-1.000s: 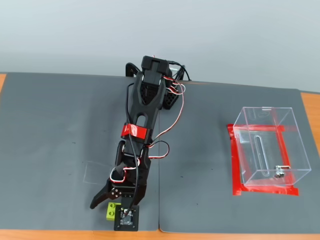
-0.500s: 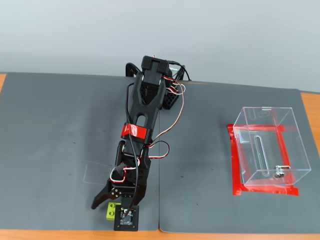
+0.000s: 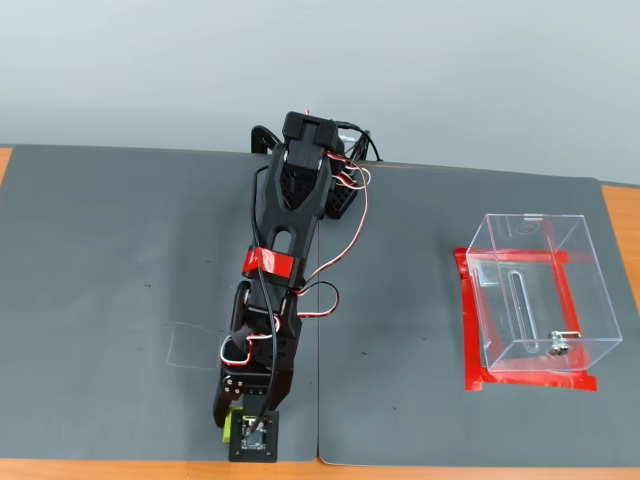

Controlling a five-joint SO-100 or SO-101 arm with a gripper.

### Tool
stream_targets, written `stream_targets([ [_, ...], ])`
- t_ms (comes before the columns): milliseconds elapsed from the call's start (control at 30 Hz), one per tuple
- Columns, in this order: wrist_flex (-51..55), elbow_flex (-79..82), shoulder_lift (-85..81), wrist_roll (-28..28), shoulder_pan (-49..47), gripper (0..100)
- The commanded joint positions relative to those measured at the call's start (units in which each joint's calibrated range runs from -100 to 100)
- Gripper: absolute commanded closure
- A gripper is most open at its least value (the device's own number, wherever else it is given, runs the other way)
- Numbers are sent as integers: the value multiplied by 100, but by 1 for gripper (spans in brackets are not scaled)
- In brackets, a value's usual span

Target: Pick the green lego block and place it into the transparent box

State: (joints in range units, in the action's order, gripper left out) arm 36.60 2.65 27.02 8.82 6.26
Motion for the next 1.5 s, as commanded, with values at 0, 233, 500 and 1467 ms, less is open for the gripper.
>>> stream_targets([
  [0,-14,-242,-78,22,4,91],
  [233,-6,-233,-188,22,-33,91],
  [500,90,83,-1324,22,-175,91],
  [1467,342,2110,-5673,17,-3636,92],
])
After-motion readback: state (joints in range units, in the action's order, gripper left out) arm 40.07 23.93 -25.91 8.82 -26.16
